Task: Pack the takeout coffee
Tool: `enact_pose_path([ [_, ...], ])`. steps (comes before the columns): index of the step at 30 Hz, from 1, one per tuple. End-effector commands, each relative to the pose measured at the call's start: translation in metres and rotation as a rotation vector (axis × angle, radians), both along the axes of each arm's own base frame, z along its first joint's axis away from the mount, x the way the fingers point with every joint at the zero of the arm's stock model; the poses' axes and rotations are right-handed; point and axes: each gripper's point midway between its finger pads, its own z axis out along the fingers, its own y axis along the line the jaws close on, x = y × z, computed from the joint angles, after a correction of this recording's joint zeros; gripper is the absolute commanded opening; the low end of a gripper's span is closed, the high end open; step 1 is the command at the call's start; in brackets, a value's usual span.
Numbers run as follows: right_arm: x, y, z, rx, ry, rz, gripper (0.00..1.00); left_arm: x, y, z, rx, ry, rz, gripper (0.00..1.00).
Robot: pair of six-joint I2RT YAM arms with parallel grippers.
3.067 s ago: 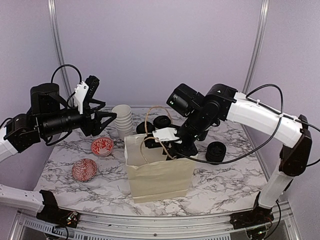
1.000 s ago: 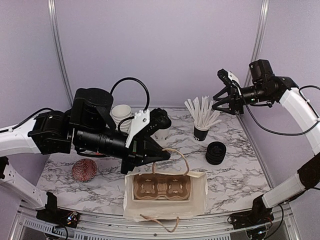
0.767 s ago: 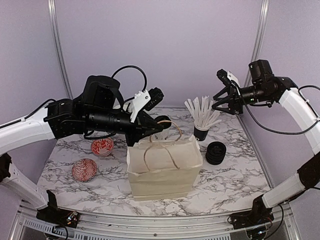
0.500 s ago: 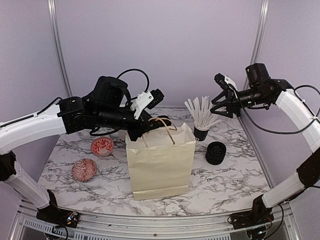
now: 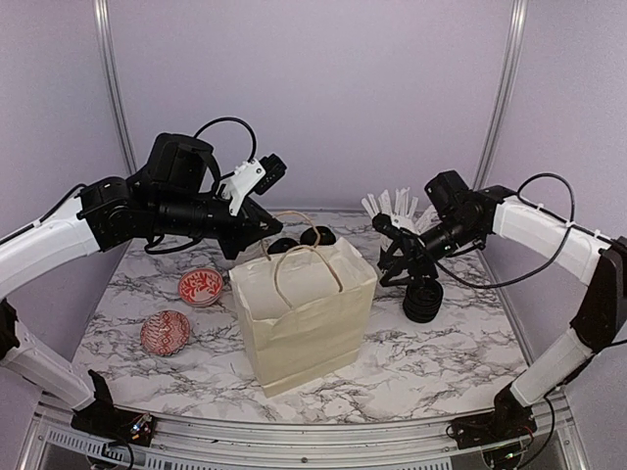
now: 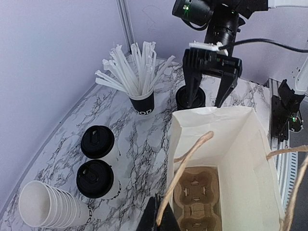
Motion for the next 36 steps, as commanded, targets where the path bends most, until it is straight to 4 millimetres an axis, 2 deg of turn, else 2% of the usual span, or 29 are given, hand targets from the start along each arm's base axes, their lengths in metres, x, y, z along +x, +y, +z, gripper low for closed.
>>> enact_pose_path([
  [1,-0.011,0.015,-0.038,-0.067,0.028,0.085,0.50,0.004,0.011,-0.003,0.030,0.018,0.025,0.06],
  [2,-0.013,0.019,-0.047,-0.078,0.056,0.099,0.50,0.005,0.012,-0.003,0.030,0.017,0.031,0.11],
  [6,-0.025,0.043,-0.054,-0.068,0.086,0.156,0.49,0.017,0.023,-0.001,0.045,-0.002,0.122,0.50],
  [9,-0.038,0.068,-0.057,-0.069,0.084,0.215,0.48,0.016,0.035,0.006,0.036,-0.022,0.164,0.65],
  [12,-0.058,0.095,-0.063,-0.082,0.111,0.295,0.47,0.003,0.046,0.006,0.024,-0.008,0.151,0.75],
  [14,-0.068,0.110,-0.068,-0.096,0.131,0.342,0.46,-0.009,0.050,-0.001,0.034,0.024,0.115,0.76],
  [19,-0.073,0.141,-0.075,-0.119,0.196,0.391,0.43,-0.015,0.076,-0.006,0.033,0.014,0.190,0.77],
  [21,-0.061,0.142,-0.075,-0.137,0.195,0.372,0.42,-0.019,0.085,-0.001,0.014,0.005,0.206,0.77],
  [23,-0.042,0.137,-0.065,-0.136,0.160,0.336,0.42,-0.023,0.089,0.005,-0.008,0.004,0.207,0.77],
  [27,-0.003,0.120,-0.035,-0.141,0.063,0.241,0.45,-0.035,0.100,0.023,-0.059,0.009,0.207,0.77],
  [30,0.036,0.117,-0.006,-0.152,-0.052,0.118,0.49,-0.047,0.107,0.033,-0.095,0.021,0.189,0.78],
  [33,0.079,0.118,0.014,-0.173,-0.173,-0.040,0.62,-0.056,0.106,0.033,-0.108,0.049,0.155,0.78],
  [36,0.118,0.118,0.016,-0.214,-0.273,-0.163,0.74,-0.053,0.105,0.027,-0.098,0.062,0.166,0.78],
])
